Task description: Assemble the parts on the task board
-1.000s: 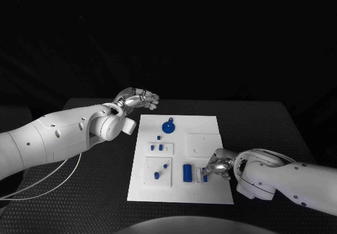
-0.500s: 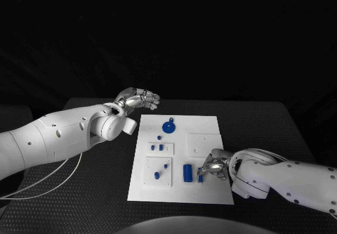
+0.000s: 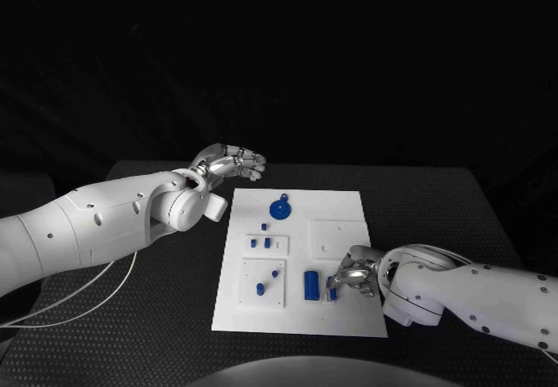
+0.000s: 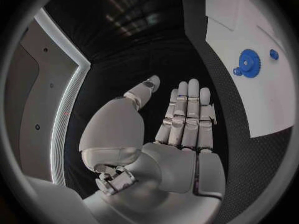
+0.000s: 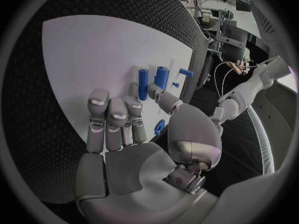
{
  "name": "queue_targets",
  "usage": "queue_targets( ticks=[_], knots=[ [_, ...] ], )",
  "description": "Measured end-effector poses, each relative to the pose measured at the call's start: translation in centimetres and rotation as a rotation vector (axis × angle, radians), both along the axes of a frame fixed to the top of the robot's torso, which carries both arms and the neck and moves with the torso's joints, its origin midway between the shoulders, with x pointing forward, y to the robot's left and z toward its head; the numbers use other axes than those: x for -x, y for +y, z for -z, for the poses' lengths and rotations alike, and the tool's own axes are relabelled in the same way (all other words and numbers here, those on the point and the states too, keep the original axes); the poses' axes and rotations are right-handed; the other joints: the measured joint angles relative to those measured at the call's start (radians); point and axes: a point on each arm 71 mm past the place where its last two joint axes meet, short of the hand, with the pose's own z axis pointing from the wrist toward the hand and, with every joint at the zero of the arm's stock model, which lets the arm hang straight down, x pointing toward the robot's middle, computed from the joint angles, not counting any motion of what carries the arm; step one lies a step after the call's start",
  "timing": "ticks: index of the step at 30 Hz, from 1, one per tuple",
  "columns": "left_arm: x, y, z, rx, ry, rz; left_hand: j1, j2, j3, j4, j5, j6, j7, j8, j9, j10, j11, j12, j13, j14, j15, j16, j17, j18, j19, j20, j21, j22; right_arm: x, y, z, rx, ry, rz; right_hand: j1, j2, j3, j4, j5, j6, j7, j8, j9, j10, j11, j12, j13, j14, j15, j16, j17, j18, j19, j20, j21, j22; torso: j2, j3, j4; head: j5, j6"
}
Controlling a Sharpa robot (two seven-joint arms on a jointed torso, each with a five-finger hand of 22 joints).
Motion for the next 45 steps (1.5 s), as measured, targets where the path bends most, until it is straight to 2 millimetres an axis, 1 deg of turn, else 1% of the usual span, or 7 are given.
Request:
queue_targets(
  ticks=[22,26,30,34,36,42,45],
  knots=[
    [0.01,0.03,0.01,0.000,0.002,0.000,-0.004,-0.004,-0.002,0.002,0.000,-0.003,-0.003,0.000,0.000,0.000,0.000,0.000,0.000,0.000,0.000,-0.004,0.002,0.000,0.000,0.000,-0.004,0.000,0.29,0.12,0.31,0.005,0.015,-0.010,-0.004,0.004,-0.006,0.005,0.000,0.001,-0.001,0.000,-0.001,0.000,0.000,0.000,0.001,0.001,0.001,0.000,0.000,0.001,0.000,0.000,0.000,0.000,0.000,0.0001,-0.0006,0.007,-0.002],
    [0.02,0.03,0.01,-0.001,0.002,0.001,-0.004,-0.004,-0.002,0.002,0.000,-0.003,-0.003,0.000,0.000,0.000,0.000,0.000,0.000,0.000,0.000,-0.004,0.003,0.000,0.000,0.000,-0.004,0.000,0.29,0.13,0.32,0.004,0.014,-0.009,-0.008,-0.001,-0.008,0.007,-0.001,0.001,-0.002,0.000,-0.001,0.000,0.000,0.000,0.001,0.004,-0.001,0.000,0.000,0.001,0.000,0.000,0.000,0.000,0.000,0.0000,-0.0006,0.007,-0.002],
    [0.02,0.06,0.01,-0.001,0.003,0.000,-0.008,0.000,-0.003,0.004,0.000,-0.003,-0.003,0.000,0.000,0.000,0.000,0.000,-0.001,0.002,0.002,-0.004,0.004,0.000,0.000,0.000,-0.004,0.000,0.29,0.14,0.33,0.004,0.014,-0.009,-0.041,-0.034,-0.022,0.028,-0.008,0.001,-0.002,0.000,-0.002,0.000,0.000,0.000,0.002,0.004,-0.001,0.000,0.000,0.001,0.001,-0.001,0.000,0.000,0.000,-0.0002,-0.0005,0.007,-0.001],
    [0.02,0.06,0.02,-0.001,0.003,0.000,-0.009,0.001,-0.002,0.007,0.000,-0.003,-0.003,0.000,-0.001,0.000,0.000,0.000,-0.001,0.003,0.003,-0.004,0.005,0.000,0.000,0.000,-0.004,0.000,0.30,0.13,0.34,0.004,0.015,-0.009,-0.078,-0.070,-0.028,0.067,-0.008,0.002,-0.002,0.000,-0.002,0.000,0.000,0.000,0.003,0.004,-0.001,0.000,0.000,0.001,0.007,-0.004,0.000,0.000,0.000,-0.0002,-0.0004,0.007,-0.001],
    [0.02,0.07,0.02,-0.001,0.003,0.000,-0.009,0.001,-0.002,0.007,0.000,-0.003,-0.003,0.000,-0.001,0.000,0.000,0.000,-0.001,0.003,0.003,-0.004,0.005,0.000,0.000,0.000,-0.004,0.000,0.34,0.13,0.32,0.003,0.016,-0.010,-0.090,-0.082,-0.032,0.084,-0.008,0.002,-0.002,0.000,-0.001,0.000,0.000,0.000,0.005,0.004,-0.001,0.000,0.000,0.001,0.007,-0.004,0.000,0.000,0.000,-0.0002,-0.0004,0.007,-0.001],
    [0.02,0.07,0.02,-0.001,0.003,0.000,-0.009,0.001,-0.002,0.007,0.000,-0.003,-0.003,0.000,-0.001,0.000,0.000,0.000,-0.001,0.003,0.003,-0.008,0.006,0.000,0.000,0.000,-0.004,0.000,0.45,0.06,0.28,0.001,0.018,-0.011,-0.102,-0.094,-0.039,0.091,-0.008,0.000,0.000,0.000,0.002,0.000,0.000,0.000,0.006,0.000,-0.005,0.000,0.000,0.001,0.007,-0.004,0.000,0.000,0.000,0.0001,-0.0004,0.009,-0.002],
    [0.02,0.09,0.02,-0.001,0.003,0.000,-0.009,0.001,-0.002,0.007,0.000,-0.003,-0.003,0.000,-0.001,0.000,0.000,0.000,-0.001,0.003,0.003,-0.008,0.006,0.000,0.000,0.000,-0.004,0.000,0.49,0.02,0.26,0.000,0.019,-0.012,-0.102,-0.094,-0.042,0.094,-0.008,0.000,0.000,0.000,0.002,0.000,0.000,0.000,0.006,0.000,-0.005,0.000,0.000,0.001,0.007,-0.004,0.000,0.000,0.000,0.0001,-0.0004,0.010,-0.002]
  ],
)
